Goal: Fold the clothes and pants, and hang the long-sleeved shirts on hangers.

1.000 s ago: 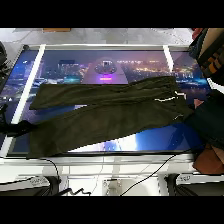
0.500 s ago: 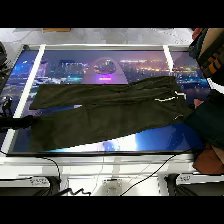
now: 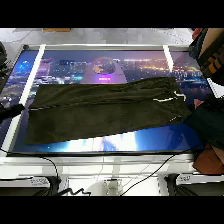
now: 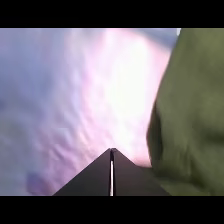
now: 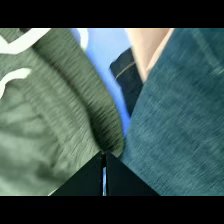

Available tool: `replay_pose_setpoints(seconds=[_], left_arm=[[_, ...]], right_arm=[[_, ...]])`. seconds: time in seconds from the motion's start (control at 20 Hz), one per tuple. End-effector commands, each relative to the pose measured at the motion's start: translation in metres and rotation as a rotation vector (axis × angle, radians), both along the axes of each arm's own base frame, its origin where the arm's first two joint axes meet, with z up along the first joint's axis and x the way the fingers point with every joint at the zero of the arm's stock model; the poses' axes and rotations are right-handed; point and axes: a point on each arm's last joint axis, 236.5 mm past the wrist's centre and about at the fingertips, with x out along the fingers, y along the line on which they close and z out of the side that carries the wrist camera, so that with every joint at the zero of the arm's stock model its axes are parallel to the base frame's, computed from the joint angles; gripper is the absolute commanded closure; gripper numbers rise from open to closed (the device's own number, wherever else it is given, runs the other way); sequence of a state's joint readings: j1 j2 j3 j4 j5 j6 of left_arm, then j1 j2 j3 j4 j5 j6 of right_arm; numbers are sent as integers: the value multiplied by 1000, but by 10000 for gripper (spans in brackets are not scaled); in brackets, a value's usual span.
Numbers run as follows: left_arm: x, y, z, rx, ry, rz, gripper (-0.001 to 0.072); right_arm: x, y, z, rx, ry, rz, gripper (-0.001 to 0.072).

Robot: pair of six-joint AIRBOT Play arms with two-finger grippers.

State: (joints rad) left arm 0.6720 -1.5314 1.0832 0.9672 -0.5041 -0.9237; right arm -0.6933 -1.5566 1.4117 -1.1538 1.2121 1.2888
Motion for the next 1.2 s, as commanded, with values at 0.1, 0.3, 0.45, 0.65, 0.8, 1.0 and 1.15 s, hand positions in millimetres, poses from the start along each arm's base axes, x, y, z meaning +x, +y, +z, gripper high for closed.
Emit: replay_pose_setpoints(seconds=[0.1,0.3,0.45,0.65,0.8,1.0,1.15], left_arm=[[22,24,46,89,-86,15,684],[7,0,51,10,-39,-49,391],[-4,10,95,61,-98,-26,371],[-14,12,117,79,-121,-18,361],[-17,3,102,35,-84,-43,361],[-19,-5,82,-20,-36,-67,361],[-21,-8,77,-33,-25,-73,360]], right_arm=[[12,48,6,37,0,96,672],[-3,64,1,10,4,92,672],[-49,69,0,-69,1,63,672],[-76,72,-9,-140,-114,-103,535],[-58,63,-15,-72,-185,-287,305],[-38,59,-41,32,-192,-392,108],[-24,58,-54,118,-211,-486,111]])
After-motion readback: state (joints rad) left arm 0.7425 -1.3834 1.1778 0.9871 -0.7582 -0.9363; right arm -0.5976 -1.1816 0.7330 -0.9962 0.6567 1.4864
